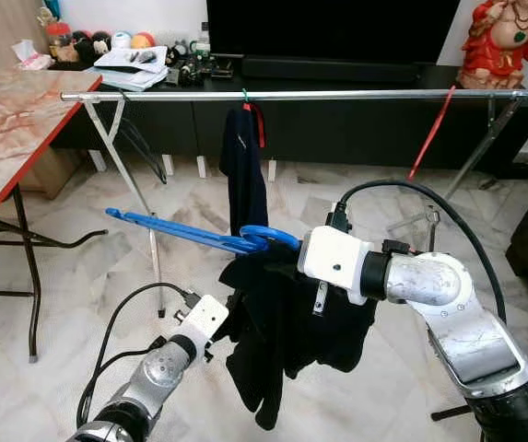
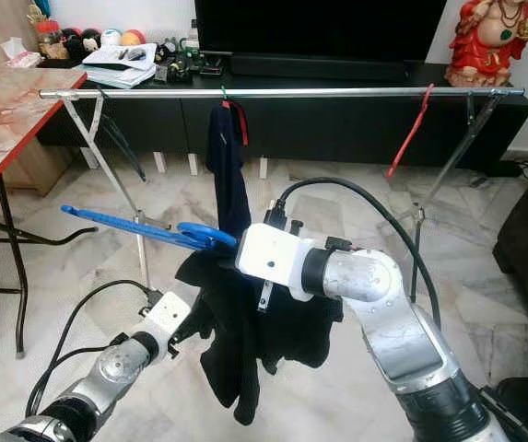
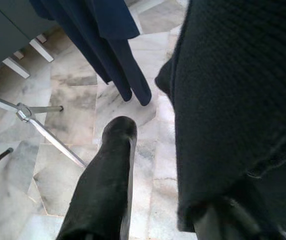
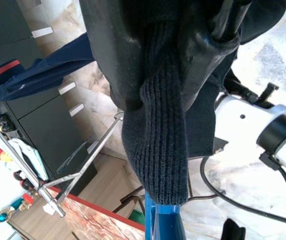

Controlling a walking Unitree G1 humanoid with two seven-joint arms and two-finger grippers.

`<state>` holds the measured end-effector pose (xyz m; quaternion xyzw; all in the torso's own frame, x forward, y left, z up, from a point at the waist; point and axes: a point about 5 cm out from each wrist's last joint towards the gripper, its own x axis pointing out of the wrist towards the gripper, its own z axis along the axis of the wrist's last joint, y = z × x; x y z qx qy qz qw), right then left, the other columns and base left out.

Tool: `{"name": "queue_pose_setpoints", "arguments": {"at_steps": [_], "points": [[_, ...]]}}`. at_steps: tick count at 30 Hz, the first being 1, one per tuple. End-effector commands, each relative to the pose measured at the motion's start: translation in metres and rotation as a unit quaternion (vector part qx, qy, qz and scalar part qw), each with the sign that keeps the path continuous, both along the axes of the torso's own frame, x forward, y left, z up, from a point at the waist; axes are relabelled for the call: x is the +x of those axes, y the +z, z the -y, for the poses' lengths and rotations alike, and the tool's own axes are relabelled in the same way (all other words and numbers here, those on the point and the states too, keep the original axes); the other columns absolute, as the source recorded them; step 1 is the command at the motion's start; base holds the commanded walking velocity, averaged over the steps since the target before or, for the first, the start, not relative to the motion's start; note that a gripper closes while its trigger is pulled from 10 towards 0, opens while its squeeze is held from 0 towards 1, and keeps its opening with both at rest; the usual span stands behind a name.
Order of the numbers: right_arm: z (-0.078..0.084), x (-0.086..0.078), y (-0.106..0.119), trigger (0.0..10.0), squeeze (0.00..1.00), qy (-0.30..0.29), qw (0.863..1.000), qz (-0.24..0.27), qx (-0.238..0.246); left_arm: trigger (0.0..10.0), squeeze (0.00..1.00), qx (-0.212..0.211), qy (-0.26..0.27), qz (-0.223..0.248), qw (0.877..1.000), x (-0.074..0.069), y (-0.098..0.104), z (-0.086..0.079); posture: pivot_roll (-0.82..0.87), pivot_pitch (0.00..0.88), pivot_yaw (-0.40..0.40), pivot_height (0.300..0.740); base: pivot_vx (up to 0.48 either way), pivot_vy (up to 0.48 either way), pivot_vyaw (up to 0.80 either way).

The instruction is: Hang hanger

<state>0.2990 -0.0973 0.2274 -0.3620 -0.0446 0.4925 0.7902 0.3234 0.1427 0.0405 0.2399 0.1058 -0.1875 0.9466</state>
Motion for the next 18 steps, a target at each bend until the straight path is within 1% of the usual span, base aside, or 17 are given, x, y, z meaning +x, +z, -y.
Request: {"name": "queue_pose_setpoints", "arguments": {"at_steps": [1,12,18], "points": [[-0.0022,-0.0023,0.0083,0.0,0.00,0.008,1.000,0.026,0.002,0.0,0.00,-0.003,0.008,-0.008,1.000,-0.0002,-0.0014,-0.0052,-0.08,0.110,0.003,0.740,0.000,0.000,0.00],[0.0027,0.0024,0.0062,0.0,0.00,-0.004,1.000,0.026,-0.008,0.0,0.00,0.000,-0.005,-0.015,1.000,-0.0037,-0.0053,-0.0027,-0.08,0.118,0.004,0.740,0.000,0.000,0.00],[0.0026,0.0026,0.0061,0.0,0.00,-0.005,1.000,0.025,-0.005,0.0,0.00,-0.003,-0.009,-0.018,1.000,-0.0041,-0.0056,-0.0023,-0.08,0.121,0.007,0.740,0.000,0.000,0.00]]}}
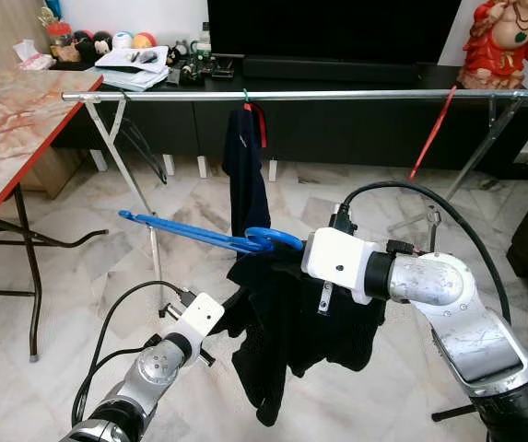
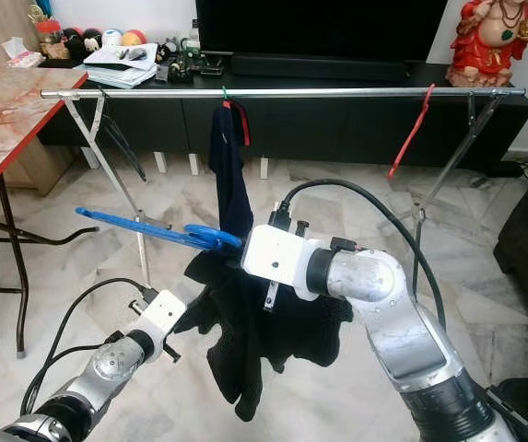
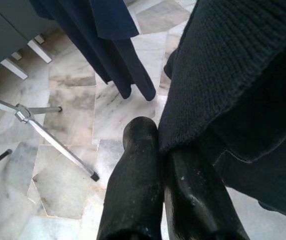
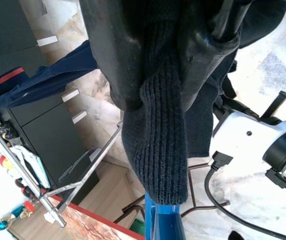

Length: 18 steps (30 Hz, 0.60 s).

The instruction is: Hang hanger

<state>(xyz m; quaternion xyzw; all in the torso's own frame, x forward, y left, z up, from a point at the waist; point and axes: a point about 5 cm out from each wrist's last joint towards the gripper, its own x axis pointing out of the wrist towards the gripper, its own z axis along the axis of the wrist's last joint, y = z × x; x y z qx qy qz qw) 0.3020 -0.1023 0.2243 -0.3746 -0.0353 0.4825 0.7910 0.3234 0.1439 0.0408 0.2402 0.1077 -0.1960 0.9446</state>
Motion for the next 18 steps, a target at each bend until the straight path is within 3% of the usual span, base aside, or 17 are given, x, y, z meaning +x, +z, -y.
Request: {"name": "queue_pose_setpoints", "arguments": {"at_steps": [1,11,14,18], "points": [[-0.003,0.000,0.009,0.0,0.00,0.007,1.000,0.023,0.008,0.0,0.00,-0.003,-0.001,-0.014,1.000,-0.004,-0.006,-0.001,-0.08,0.121,0.007,0.740,0.000,0.000,0.00],[-0.003,0.000,0.003,0.0,0.00,0.003,1.000,0.010,0.019,0.0,0.00,-0.015,-0.007,-0.022,1.000,-0.005,-0.007,0.002,-0.08,0.123,0.008,0.740,0.000,0.000,0.00],[0.008,0.006,-0.006,0.0,0.00,-0.027,0.999,-0.015,0.039,0.0,0.00,-0.019,-0.003,-0.023,1.000,-0.005,-0.007,0.002,-0.07,0.122,0.008,0.740,0.000,0.000,0.00],[0.031,0.008,-0.030,0.0,0.00,-0.063,0.997,-0.049,0.022,0.0,0.00,-0.018,-0.001,-0.023,1.000,-0.005,-0.007,0.000,-0.08,0.127,0.009,0.740,0.000,0.000,0.00]]}}
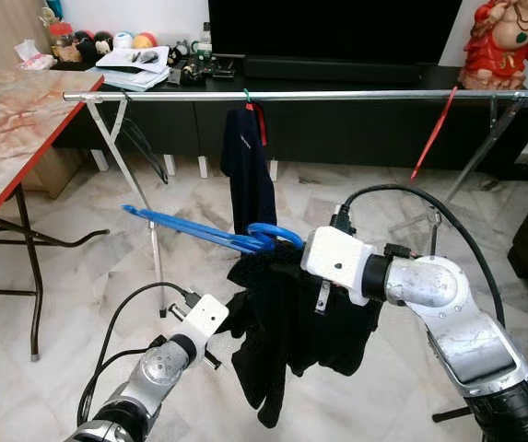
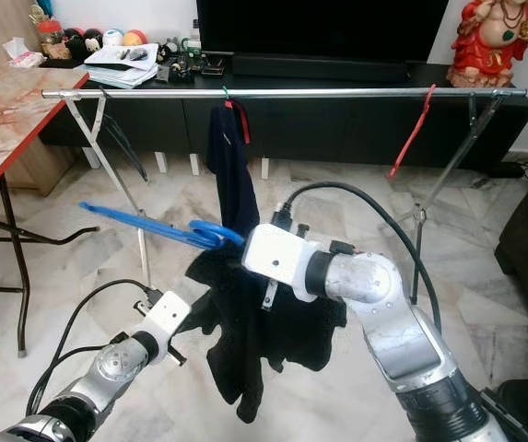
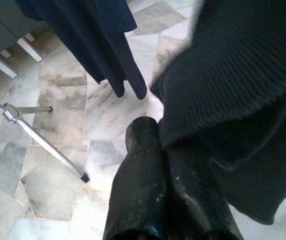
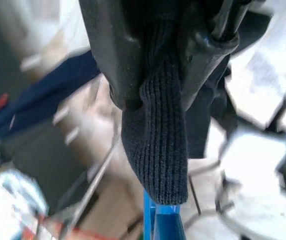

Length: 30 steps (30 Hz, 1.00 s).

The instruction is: Hang hanger

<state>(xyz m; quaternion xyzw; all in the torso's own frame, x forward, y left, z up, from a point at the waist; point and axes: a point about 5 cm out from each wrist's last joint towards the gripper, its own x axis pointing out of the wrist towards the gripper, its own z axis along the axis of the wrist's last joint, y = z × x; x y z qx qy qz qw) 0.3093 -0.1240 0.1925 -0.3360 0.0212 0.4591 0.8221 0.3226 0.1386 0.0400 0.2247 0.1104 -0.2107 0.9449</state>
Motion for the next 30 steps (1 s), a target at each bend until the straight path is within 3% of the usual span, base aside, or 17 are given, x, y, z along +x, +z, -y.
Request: {"name": "queue_pose_setpoints", "arguments": {"at_steps": [1,9,14,17,19,21,30], "points": [[0.013,0.000,-0.002,0.0,0.00,-0.010,1.000,0.002,0.003,0.0,0.00,-0.002,0.010,-0.015,1.000,-0.004,-0.006,-0.006,-0.08,0.128,0.008,0.740,0.000,0.000,0.00],[0.043,-0.017,-0.025,0.0,0.00,0.015,0.998,-0.056,0.038,0.0,0.00,-0.001,0.012,-0.023,1.000,-0.007,-0.009,-0.010,-0.08,0.132,0.012,0.740,0.000,0.000,0.00],[0.059,-0.033,-0.042,0.0,0.00,0.041,0.992,-0.111,0.033,0.0,0.00,0.001,0.010,-0.027,1.000,-0.008,-0.011,-0.010,-0.08,0.133,0.013,0.740,0.000,0.000,0.00],[0.073,-0.034,-0.053,0.0,0.00,0.020,0.992,-0.125,-0.009,0.0,0.00,0.002,0.010,-0.026,1.000,-0.008,-0.011,-0.011,-0.08,0.134,0.015,0.740,0.000,0.000,0.00],[0.085,-0.034,-0.063,0.0,0.00,0.005,0.989,-0.128,-0.072,0.0,0.00,0.003,0.012,-0.026,1.000,-0.008,-0.011,-0.011,-0.09,0.133,0.016,0.740,0.000,0.000,0.00],[0.093,-0.033,-0.069,0.0,0.00,-0.006,0.987,-0.128,-0.102,0.0,0.00,0.003,0.012,-0.026,1.000,-0.008,-0.011,-0.011,-0.09,0.133,0.016,0.740,0.000,0.000,0.00],[0.107,-0.030,-0.079,0.0,0.00,-0.026,0.979,-0.124,-0.157,0.0,0.00,0.005,0.010,-0.029,1.000,-0.009,-0.012,-0.012,-0.08,0.129,0.019,0.740,0.000,0.000,0.00]]}}
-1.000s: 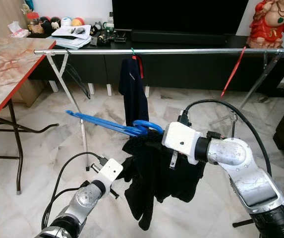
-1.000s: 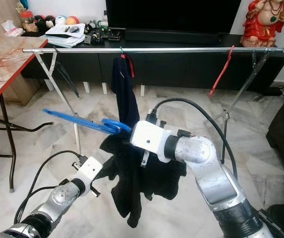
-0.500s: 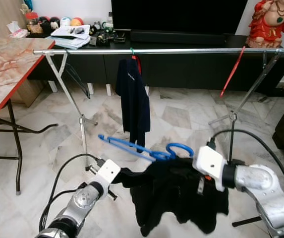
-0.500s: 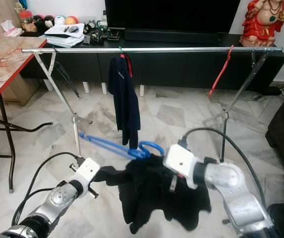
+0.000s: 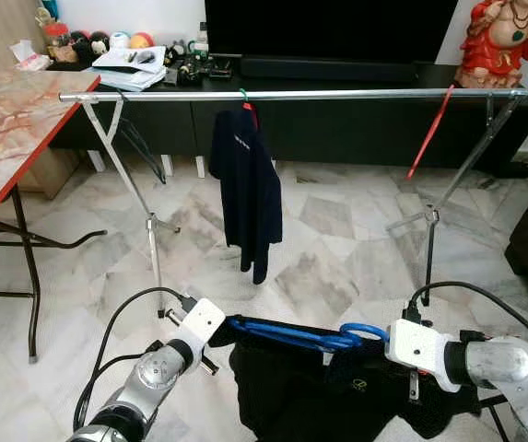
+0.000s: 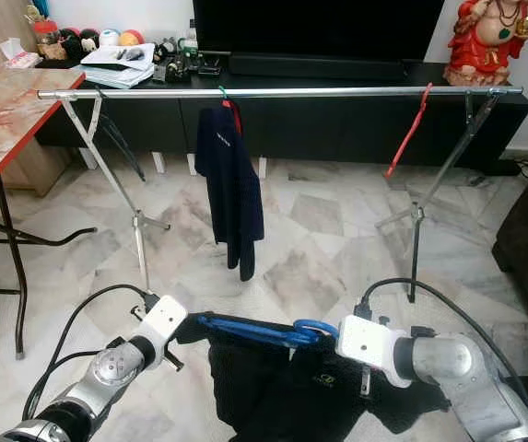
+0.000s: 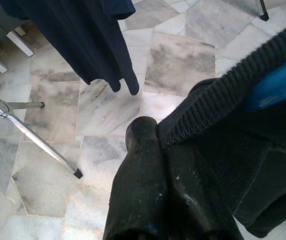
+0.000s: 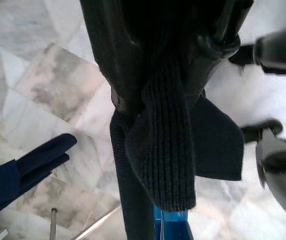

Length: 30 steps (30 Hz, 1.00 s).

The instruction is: Hang hanger

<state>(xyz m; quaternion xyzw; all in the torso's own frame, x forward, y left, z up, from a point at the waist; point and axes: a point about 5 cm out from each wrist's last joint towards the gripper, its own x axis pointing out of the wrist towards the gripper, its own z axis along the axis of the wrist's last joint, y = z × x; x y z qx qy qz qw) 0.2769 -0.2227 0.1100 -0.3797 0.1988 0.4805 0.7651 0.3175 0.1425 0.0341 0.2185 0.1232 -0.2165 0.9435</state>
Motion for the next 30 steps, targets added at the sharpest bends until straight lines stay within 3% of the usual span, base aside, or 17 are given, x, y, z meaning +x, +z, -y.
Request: {"name": "queue_pose_setpoints", "arguments": {"at_steps": [1,6,9,13,21,25,30], "points": [[0.009,0.003,0.003,0.0,0.00,-0.007,0.999,0.014,-0.029,0.0,0.00,0.009,0.012,-0.015,1.000,-0.004,-0.006,-0.008,-0.08,0.127,0.020,0.740,0.000,0.000,0.00],[0.012,0.005,-0.002,0.0,0.00,-0.010,0.998,0.029,-0.058,0.0,0.00,0.012,0.010,-0.018,1.000,-0.005,-0.007,-0.008,-0.08,0.125,0.019,0.740,0.000,0.000,0.00],[0.016,0.016,-0.001,0.0,0.00,-0.060,0.995,0.061,-0.060,0.0,0.00,0.016,0.007,-0.021,1.000,-0.006,-0.008,-0.008,-0.08,0.123,0.018,0.740,0.000,0.000,0.00],[0.020,0.020,-0.003,0.0,0.00,-0.070,0.991,0.069,-0.087,0.0,0.00,0.016,0.004,-0.021,1.000,-0.006,-0.008,-0.008,-0.08,0.120,0.018,0.740,0.000,0.000,0.00],[0.010,0.008,-0.030,0.0,0.00,-0.058,0.991,0.014,-0.116,0.0,0.00,0.014,-0.003,-0.016,1.000,-0.001,-0.003,-0.008,-0.08,0.122,0.017,0.740,0.000,0.000,0.00],[0.007,0.004,-0.037,0.0,0.00,-0.049,0.990,0.005,-0.134,0.0,0.00,0.012,-0.010,-0.010,1.000,0.002,0.002,-0.007,-0.08,0.123,0.017,0.740,0.000,0.000,0.00],[-0.003,0.004,-0.050,0.0,0.00,-0.079,0.987,0.006,-0.137,0.0,0.00,-0.018,-0.036,-0.002,0.999,0.008,0.016,-0.005,-0.07,0.127,0.012,0.740,0.000,0.000,0.00]]}}
